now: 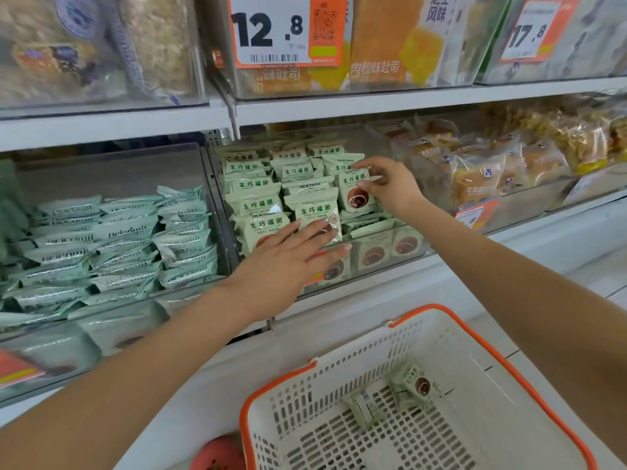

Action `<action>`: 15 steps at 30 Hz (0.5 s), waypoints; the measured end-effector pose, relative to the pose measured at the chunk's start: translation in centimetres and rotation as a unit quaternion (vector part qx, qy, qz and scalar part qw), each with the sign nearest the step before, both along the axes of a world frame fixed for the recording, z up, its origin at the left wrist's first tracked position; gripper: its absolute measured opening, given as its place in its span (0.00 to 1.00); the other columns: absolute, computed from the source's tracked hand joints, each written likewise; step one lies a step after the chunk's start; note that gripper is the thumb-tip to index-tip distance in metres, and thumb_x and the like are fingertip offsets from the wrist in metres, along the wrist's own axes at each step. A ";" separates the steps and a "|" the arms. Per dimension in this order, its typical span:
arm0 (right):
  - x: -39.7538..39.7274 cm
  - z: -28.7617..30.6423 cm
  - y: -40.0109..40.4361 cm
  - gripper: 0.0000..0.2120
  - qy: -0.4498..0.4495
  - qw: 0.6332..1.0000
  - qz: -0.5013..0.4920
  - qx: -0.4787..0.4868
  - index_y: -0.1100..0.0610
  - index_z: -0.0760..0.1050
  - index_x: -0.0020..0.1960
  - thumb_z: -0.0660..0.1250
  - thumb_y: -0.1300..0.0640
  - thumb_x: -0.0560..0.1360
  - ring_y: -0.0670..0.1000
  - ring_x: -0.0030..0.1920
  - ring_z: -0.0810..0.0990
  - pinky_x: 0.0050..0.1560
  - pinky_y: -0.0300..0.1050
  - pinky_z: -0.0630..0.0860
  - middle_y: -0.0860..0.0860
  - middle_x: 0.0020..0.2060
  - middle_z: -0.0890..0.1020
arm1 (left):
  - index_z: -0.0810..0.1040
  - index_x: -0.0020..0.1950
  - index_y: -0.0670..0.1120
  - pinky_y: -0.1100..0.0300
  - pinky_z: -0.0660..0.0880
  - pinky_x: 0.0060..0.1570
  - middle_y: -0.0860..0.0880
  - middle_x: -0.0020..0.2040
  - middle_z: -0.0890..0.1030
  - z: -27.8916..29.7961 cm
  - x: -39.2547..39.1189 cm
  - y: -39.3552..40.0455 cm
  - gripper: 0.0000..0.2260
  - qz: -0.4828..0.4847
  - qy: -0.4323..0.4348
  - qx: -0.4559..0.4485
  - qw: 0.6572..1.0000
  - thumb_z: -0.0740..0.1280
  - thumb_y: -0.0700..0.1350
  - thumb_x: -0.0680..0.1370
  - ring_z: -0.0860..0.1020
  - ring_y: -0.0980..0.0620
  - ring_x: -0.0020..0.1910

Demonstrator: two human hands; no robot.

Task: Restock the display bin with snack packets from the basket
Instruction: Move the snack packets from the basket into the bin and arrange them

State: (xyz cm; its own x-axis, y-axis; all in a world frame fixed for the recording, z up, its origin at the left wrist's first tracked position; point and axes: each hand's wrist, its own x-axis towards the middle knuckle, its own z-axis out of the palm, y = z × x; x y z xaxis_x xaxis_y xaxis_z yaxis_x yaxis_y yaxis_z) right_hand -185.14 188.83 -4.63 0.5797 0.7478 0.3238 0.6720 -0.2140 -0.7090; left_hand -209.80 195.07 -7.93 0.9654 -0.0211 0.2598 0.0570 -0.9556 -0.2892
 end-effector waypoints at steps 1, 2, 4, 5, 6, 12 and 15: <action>-0.1 0.0 -0.1 0.15 -0.003 1.000 -0.002 -0.002 0.47 0.76 0.59 0.69 0.60 0.75 0.55 0.52 0.79 0.47 0.41 0.75 0.53 0.53 0.75 | 0.45 0.77 0.54 0.54 0.37 0.71 0.47 0.78 0.51 0.0 0.1 0.0 0.36 0.010 0.009 0.004 1.000 0.61 0.36 0.76 0.44 0.47 0.77; -0.1 -0.1 -0.2 0.17 -0.007 1.000 -0.004 -0.007 0.46 0.75 0.61 0.69 0.59 0.75 0.55 0.52 0.78 0.46 0.42 0.76 0.53 0.53 0.75 | 0.41 0.77 0.54 0.54 0.35 0.71 0.48 0.79 0.47 -0.1 0.2 0.0 0.36 0.023 0.028 0.013 0.999 0.59 0.37 0.78 0.41 0.48 0.77; -0.3 0.0 -0.6 0.21 -0.018 1.000 -0.013 -0.016 0.47 0.70 0.65 0.69 0.59 0.75 0.54 0.54 0.77 0.51 0.47 0.77 0.53 0.55 0.75 | 0.37 0.75 0.55 0.54 0.33 0.70 0.48 0.79 0.45 -0.1 0.2 -0.1 0.36 0.028 0.041 0.017 0.999 0.58 0.37 0.78 0.39 0.48 0.76; -0.5 0.2 -0.8 0.22 -0.022 1.000 -0.015 -0.015 0.48 0.68 0.67 0.69 0.59 0.75 0.53 0.54 0.77 0.54 0.48 0.76 0.53 0.56 0.75 | 0.40 0.76 0.54 0.52 0.36 0.71 0.47 0.79 0.48 -0.1 0.2 -0.2 0.37 0.016 0.022 0.025 0.999 0.60 0.36 0.76 0.42 0.47 0.77; -0.7 0.3 -1.2 0.23 -0.023 1.000 -0.018 -0.009 0.49 0.67 0.67 0.68 0.59 0.75 0.52 0.55 0.77 0.56 0.48 0.75 0.53 0.58 0.75 | 0.47 0.77 0.53 0.49 0.42 0.72 0.45 0.78 0.54 0.0 0.1 -0.4 0.39 0.001 0.003 0.045 0.999 0.64 0.35 0.73 0.48 0.45 0.77; -2.4 -0.3 -6.8 0.13 -0.049 0.981 -0.096 0.159 0.53 0.70 0.60 0.65 0.60 0.77 0.47 0.53 0.77 0.56 0.44 0.76 0.51 0.56 0.77 | 0.68 0.72 0.44 0.46 0.55 0.70 0.40 0.72 0.67 -1.4 1.0 -2.3 0.30 -0.087 -0.041 0.089 0.991 0.61 0.33 0.69 0.64 0.42 0.73; -3.9 -3.3 -11.3 0.05 -0.050 0.958 -0.162 0.231 0.52 0.69 0.53 0.61 0.59 0.79 0.49 0.49 0.76 0.50 0.41 0.75 0.52 0.51 0.77 | 0.71 0.69 0.43 0.48 0.56 0.70 0.40 0.69 0.71 -4.0 1.8 -4.7 0.27 -0.088 -0.028 0.088 0.992 0.63 0.35 0.68 0.69 0.42 0.69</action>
